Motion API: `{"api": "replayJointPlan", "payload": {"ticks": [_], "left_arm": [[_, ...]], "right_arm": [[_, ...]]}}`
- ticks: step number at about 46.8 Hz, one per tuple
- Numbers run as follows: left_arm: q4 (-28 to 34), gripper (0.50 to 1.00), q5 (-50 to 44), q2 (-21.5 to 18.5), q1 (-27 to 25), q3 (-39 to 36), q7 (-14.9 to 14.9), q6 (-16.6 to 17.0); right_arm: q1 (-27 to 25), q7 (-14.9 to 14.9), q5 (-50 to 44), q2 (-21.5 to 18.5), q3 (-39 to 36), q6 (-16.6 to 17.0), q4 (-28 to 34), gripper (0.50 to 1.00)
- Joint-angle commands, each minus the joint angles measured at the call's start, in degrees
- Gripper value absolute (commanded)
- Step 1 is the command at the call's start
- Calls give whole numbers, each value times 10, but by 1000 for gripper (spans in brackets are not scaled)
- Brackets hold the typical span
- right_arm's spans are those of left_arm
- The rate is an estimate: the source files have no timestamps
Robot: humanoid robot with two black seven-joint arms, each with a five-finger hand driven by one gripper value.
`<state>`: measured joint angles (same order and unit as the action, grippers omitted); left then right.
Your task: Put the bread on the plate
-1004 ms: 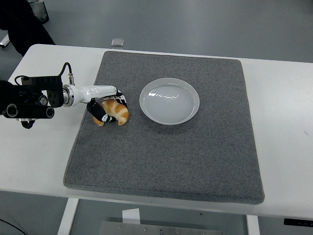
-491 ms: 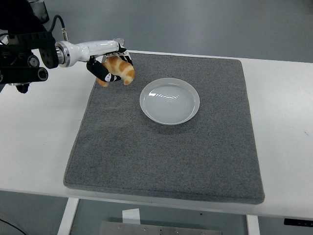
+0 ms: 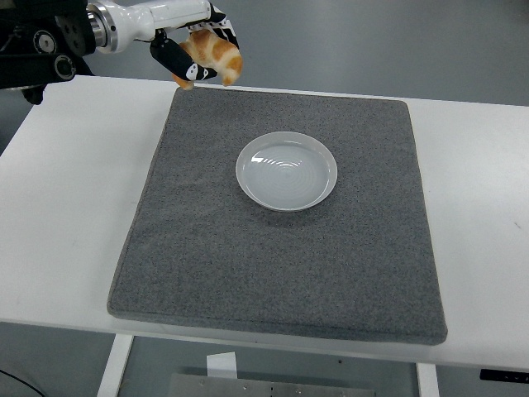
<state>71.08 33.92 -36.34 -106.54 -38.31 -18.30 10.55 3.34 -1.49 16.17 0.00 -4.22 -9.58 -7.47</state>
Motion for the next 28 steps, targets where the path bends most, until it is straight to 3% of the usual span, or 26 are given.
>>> {"api": "replayJointPlan", "payload": {"ticks": [1, 16, 28], "left_arm": [[-6, 500, 0, 3, -9, 10, 0, -1], [-30, 500, 6, 28, -16, 43, -1, -2], [-81, 500, 16, 100, 26, 89, -2, 1]], "right_arm": [[0, 0, 0, 0, 0, 0, 0, 952], [0, 0, 0, 0, 0, 0, 0, 952], [0, 0, 0, 0, 0, 0, 0, 952]]}}
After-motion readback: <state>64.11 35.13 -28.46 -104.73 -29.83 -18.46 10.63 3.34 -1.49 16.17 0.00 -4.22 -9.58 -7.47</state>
